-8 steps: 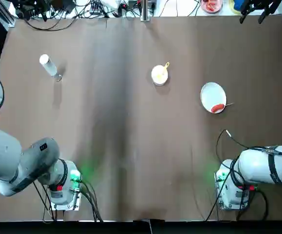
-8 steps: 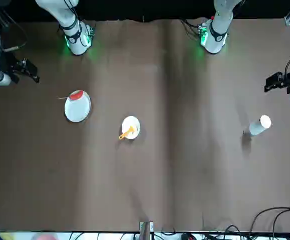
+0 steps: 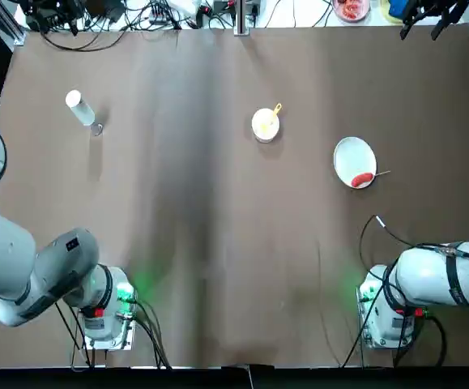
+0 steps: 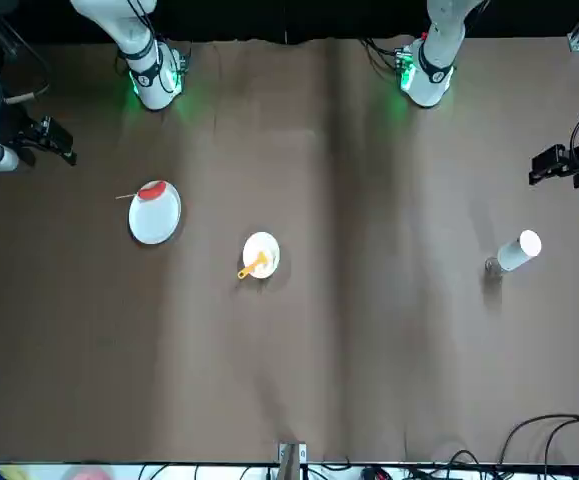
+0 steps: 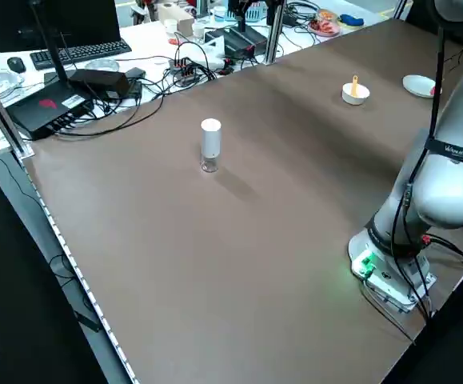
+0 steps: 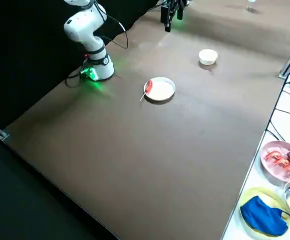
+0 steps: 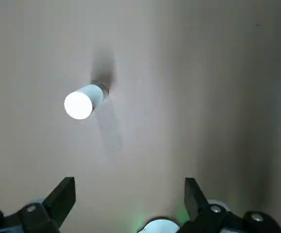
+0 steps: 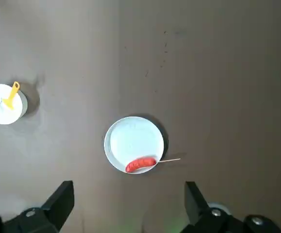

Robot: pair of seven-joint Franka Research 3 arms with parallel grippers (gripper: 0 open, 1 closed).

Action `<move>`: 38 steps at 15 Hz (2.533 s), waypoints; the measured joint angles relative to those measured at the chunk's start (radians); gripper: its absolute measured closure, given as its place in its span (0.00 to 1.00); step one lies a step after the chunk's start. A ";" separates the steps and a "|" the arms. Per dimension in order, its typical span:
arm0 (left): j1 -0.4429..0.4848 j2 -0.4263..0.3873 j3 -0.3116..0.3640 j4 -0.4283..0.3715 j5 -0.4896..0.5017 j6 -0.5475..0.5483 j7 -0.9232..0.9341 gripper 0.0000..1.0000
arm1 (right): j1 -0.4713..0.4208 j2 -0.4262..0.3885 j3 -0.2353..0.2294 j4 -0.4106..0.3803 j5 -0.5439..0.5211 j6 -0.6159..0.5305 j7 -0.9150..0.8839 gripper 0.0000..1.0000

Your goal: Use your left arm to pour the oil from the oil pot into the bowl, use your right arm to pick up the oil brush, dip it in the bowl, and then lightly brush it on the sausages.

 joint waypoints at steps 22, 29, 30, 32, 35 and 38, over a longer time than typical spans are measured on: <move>0.331 0.273 0.009 0.025 -0.365 0.177 1.448 0.01 | 0.076 0.061 0.013 0.018 0.023 0.023 0.000 0.00; 0.427 0.431 0.013 0.045 -0.553 0.177 1.779 0.01 | 0.089 0.177 0.011 0.080 0.031 0.035 0.000 0.00; 0.448 0.458 0.013 0.045 -0.568 0.165 1.807 0.01 | 0.089 0.184 0.011 0.085 0.032 0.035 0.000 0.00; 0.484 0.520 0.013 0.043 -0.595 0.132 1.868 0.01 | 0.089 0.197 0.011 0.088 0.033 0.038 0.000 0.00; 0.500 0.620 0.014 0.042 -0.625 0.118 1.981 0.01 | 0.089 0.214 0.011 0.091 0.045 0.071 0.000 0.00; 0.506 0.703 0.014 0.043 -0.648 0.077 2.048 0.01 | 0.089 0.218 0.008 0.096 0.044 0.075 0.000 0.00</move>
